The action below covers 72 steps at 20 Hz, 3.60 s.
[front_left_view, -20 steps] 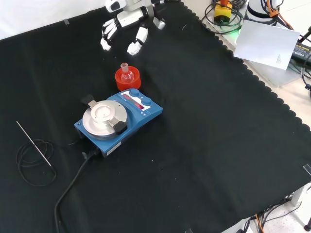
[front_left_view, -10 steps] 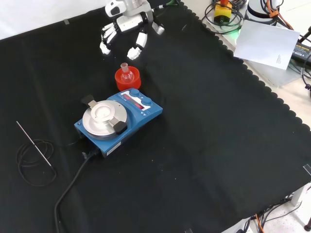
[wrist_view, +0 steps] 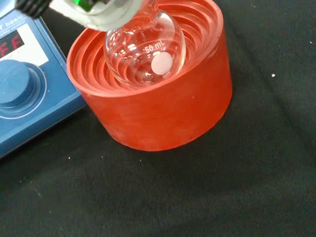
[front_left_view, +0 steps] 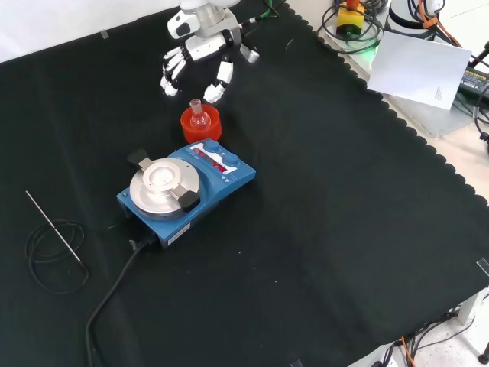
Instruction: Pick up the round-bottom flask.
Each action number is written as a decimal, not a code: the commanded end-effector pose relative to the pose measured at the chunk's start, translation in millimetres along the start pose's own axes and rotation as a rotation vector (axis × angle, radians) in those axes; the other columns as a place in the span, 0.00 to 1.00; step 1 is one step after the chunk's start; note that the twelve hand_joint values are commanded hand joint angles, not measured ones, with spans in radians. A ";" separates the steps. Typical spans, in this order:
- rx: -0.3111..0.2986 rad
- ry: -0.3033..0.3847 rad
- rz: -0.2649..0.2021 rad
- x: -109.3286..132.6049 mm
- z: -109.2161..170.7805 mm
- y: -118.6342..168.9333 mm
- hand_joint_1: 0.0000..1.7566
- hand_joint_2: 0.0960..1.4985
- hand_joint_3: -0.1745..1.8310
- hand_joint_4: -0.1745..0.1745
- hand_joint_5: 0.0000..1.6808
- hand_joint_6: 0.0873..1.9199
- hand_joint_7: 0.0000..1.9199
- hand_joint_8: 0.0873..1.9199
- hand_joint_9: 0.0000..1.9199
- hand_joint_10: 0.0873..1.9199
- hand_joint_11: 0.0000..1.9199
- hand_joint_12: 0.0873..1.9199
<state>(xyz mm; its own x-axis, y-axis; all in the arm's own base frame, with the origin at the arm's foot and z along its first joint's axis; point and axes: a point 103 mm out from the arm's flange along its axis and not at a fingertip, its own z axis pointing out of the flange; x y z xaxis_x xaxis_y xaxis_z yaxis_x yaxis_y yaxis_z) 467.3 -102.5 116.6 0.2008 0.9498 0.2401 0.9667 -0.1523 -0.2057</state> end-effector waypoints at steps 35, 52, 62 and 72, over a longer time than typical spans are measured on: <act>-0.027 -0.038 -0.029 13.8 18.1 9.6 0.51 0.41 0.40 0.33 0.38 0.38 0.13 0.30 0.17 0.34 0.00 0.59; -0.048 -0.078 -0.043 16.6 18.0 10.8 0.51 0.42 0.41 0.24 0.51 0.43 0.14 0.30 0.18 0.34 0.00 0.61; -0.070 -0.088 -0.042 16.8 11.6 10.3 0.58 0.62 0.23 1.00 0.59 0.51 0.15 0.31 0.20 0.34 0.00 0.64; -0.056 -0.082 -0.032 12.0 11.6 7.6 0.57 0.68 0.17 1.00 0.56 0.54 0.15 0.31 0.20 0.34 0.00 0.65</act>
<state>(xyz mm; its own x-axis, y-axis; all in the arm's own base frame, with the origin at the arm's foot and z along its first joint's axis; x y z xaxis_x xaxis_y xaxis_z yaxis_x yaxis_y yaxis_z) 476.2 -87.6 107.2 0.1553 0.9735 0.1681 0.9812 -0.1323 -0.1403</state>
